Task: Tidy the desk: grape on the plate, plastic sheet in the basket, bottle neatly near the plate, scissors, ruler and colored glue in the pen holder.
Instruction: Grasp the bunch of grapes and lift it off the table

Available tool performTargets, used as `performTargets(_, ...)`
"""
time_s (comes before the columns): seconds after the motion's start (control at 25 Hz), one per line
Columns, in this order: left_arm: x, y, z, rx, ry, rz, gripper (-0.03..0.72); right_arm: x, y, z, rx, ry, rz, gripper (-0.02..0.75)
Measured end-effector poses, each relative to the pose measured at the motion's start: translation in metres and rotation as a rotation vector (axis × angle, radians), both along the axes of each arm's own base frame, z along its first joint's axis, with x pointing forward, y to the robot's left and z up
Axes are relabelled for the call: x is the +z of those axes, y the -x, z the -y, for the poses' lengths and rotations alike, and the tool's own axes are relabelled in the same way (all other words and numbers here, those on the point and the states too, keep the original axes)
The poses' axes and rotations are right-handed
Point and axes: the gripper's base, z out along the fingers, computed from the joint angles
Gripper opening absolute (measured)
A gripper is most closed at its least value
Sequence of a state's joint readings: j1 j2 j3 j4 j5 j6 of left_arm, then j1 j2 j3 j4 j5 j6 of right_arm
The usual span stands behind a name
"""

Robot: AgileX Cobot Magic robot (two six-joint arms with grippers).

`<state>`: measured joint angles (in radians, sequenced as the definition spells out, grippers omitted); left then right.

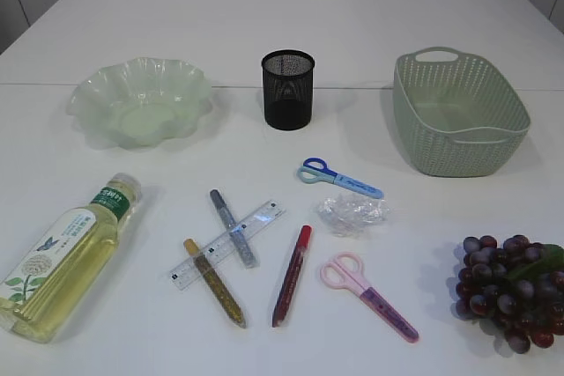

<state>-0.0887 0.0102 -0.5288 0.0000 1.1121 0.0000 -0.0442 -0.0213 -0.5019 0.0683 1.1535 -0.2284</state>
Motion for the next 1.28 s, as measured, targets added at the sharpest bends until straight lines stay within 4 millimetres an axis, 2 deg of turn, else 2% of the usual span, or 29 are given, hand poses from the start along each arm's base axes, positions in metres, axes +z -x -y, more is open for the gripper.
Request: performTargets(1.28,0.0,0.0,0.0,0.0,0.0,0.0,0.498,0.0,0.0,0.0001,-0.002,-0.001,0.0,0.494)
